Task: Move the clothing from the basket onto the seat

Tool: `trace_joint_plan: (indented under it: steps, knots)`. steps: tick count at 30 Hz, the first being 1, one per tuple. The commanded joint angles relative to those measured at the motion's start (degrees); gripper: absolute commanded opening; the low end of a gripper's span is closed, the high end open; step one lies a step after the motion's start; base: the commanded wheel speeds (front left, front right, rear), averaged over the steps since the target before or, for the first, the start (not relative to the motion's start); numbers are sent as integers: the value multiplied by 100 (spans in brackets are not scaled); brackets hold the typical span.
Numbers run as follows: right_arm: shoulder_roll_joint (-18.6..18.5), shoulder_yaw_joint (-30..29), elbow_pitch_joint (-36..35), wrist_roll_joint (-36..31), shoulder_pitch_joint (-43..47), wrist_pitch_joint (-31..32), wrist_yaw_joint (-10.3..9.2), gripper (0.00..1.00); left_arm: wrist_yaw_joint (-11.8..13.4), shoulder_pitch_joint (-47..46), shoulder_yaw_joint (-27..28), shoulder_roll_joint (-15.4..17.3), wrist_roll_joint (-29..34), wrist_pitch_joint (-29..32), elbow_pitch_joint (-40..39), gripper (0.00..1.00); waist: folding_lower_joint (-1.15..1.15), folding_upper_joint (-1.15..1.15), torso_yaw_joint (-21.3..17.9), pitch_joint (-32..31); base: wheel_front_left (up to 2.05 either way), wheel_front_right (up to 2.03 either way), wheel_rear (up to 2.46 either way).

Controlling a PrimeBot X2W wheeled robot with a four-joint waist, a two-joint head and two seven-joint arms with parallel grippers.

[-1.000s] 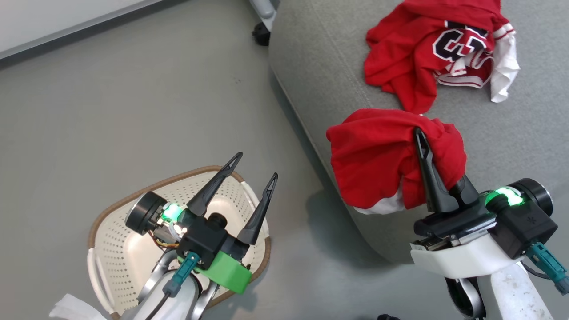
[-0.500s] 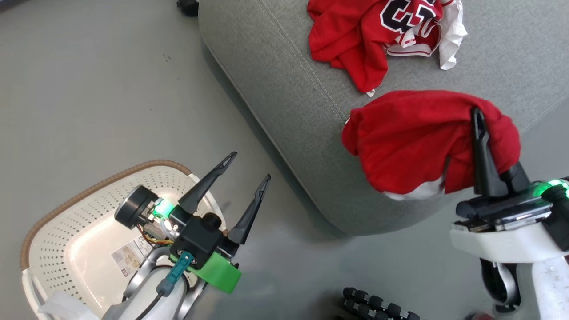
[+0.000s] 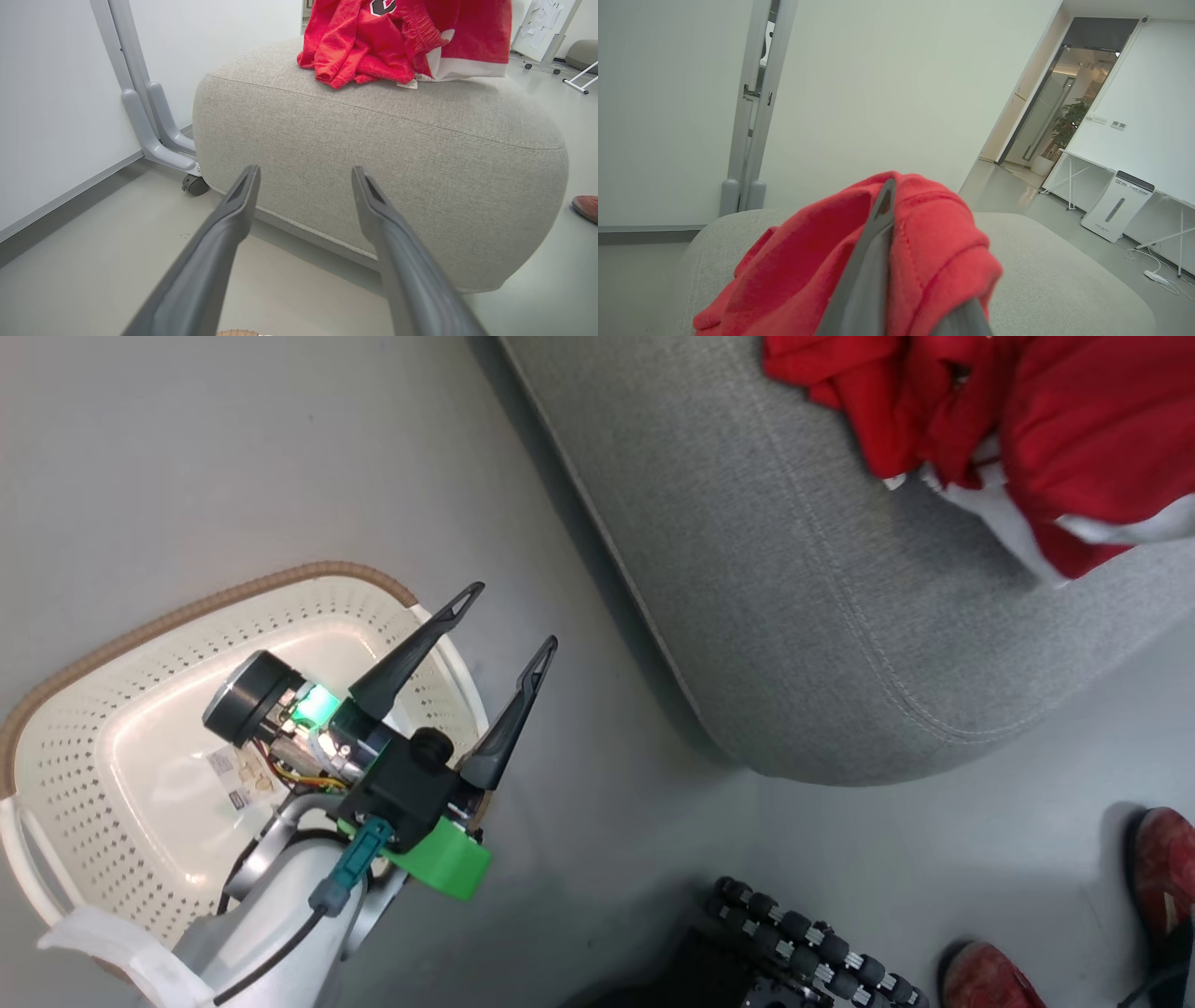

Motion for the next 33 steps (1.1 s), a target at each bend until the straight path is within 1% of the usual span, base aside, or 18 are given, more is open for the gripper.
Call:
trace_joint_plan:
  steps: [1, 4, 8, 13, 14, 15, 17, 18, 19, 21, 25, 29, 33]
  knots:
    - [-141, -123, 211, 90, -311, -12, -8, 0, -26, -184, 22, 67, 25, 21, -60, 100, 0, 0, 446, 600, 0, 0, 0]
    - [-436, -236, 663, 169, -882, -11, -8, 0, -33, -343, 21, 105, 69, 65, -138, 100, 0, 0, 572, 854, 0, 0, 0]
    - [-809, -238, 1540, 309, -1657, -12, -8, 0, -28, -542, -1, 159, 139, 100, -232, 100, 0, 0, 708, 1139, 0, 0, 0]
    - [-1071, -51, 2696, 335, -2452, -10, -8, 0, 2, -636, 4, 210, 162, 132, -305, 100, 0, 0, 769, 1354, 0, 0, 0]
    - [-1098, -116, 2945, 318, -2638, -11, -8, 0, 3, -658, -14, 205, 168, 130, -312, 100, 0, 0, 790, 1384, 0, 0, 0]
    - [-1115, -173, 3134, 298, -2770, -10, -8, 2, 3, -672, -24, 201, 169, 132, -313, 100, 0, 0, 808, 1401, 0, 0, 0]
    - [-1116, -306, 3496, 268, -2984, -10, -8, 39, 5, -691, -51, 180, 168, 127, -302, 100, 0, 0, 844, 1423, 0, 0, 0]
    - [-1111, -407, 3652, 242, -3069, -10, -8, 90, 14, -697, -65, 163, 161, 119, -291, 100, 0, 0, 863, 1428, 0, 0, 0]
    - [-1103, -499, 3733, 214, -3135, -10, -8, 100, 14, -710, -77, 150, 155, 111, -279, 100, 0, 0, 878, 1430, 0, 0, 0]
    - [-1045, -707, 3741, 171, -3204, -10, -8, 100, 41, -742, -92, 116, 135, 82, -255, 100, 0, 0, 914, 1412, 0, 0, 0]
    - [-871, -871, 3489, 159, -2949, -11, -8, 100, 65, -767, -122, 69, 92, -20, -154, 100, 0, 0, 944, 1277, 0, 0, 0]
    - [-676, -951, 3034, 183, -2424, -10, -8, 100, 130, -755, -135, -51, 14, -131, -32, 100, 0, 0, 976, 990, 0, 0, 0]
    - [-531, -1028, 2397, 196, -1705, -11, -8, 100, 279, -671, -82, -300, -167, -201, 77, 100, 0, 0, 1084, 594, 0, 0, 0]
